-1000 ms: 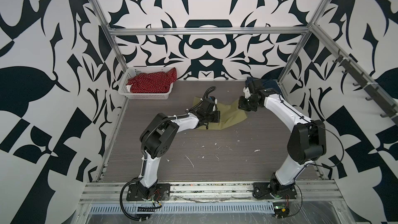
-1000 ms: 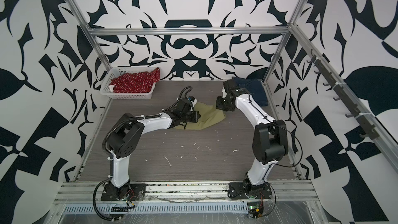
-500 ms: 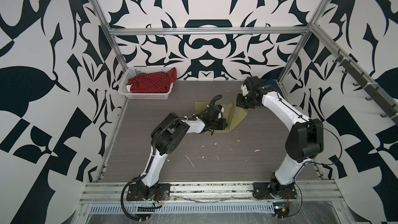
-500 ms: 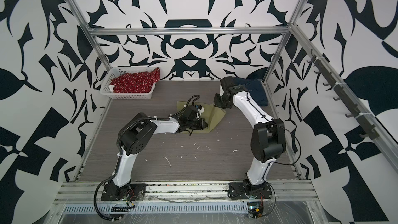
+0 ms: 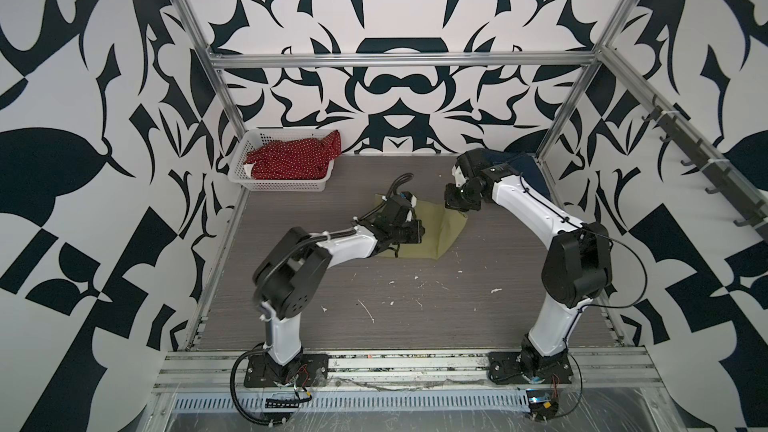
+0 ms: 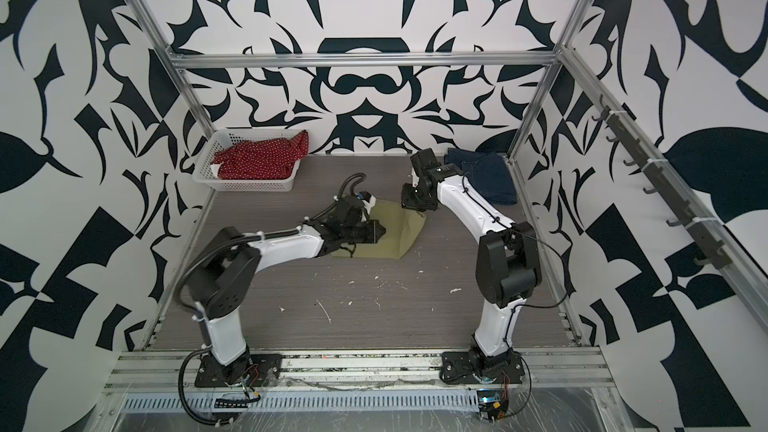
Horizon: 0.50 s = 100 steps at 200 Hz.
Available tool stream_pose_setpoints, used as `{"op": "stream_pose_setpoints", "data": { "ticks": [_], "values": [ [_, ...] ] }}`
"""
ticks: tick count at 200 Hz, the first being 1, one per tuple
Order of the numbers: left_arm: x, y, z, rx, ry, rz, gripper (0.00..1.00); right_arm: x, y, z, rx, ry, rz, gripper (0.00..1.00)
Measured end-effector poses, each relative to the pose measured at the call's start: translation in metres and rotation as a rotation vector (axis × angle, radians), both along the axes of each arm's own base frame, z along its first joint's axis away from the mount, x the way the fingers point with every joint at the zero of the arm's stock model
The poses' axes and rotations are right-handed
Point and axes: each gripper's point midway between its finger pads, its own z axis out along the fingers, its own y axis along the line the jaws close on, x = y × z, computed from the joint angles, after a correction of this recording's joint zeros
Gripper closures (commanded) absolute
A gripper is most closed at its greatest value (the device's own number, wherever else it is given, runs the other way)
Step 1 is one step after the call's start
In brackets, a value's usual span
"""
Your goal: Fold and stack the skirts
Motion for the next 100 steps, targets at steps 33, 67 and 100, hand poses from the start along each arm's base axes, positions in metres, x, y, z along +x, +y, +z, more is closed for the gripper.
{"op": "stream_pose_setpoints", "data": {
  "ticks": [33,67,100],
  "values": [
    [0.016,0.073,0.093,-0.102,-0.174,0.16,0.49,0.0,-0.004,-0.001,-0.021,0.0,-0.007,1.0],
    [0.048,0.149,0.008,0.001,-0.003,0.343,0.46,-0.001,-0.003,0.001,-0.022,0.001,-0.003,1.0],
    [0.014,0.153,-0.094,0.118,0.252,0.313,0.48,-0.002,0.006,0.009,-0.017,-0.012,0.016,1.0]
  ]
}}
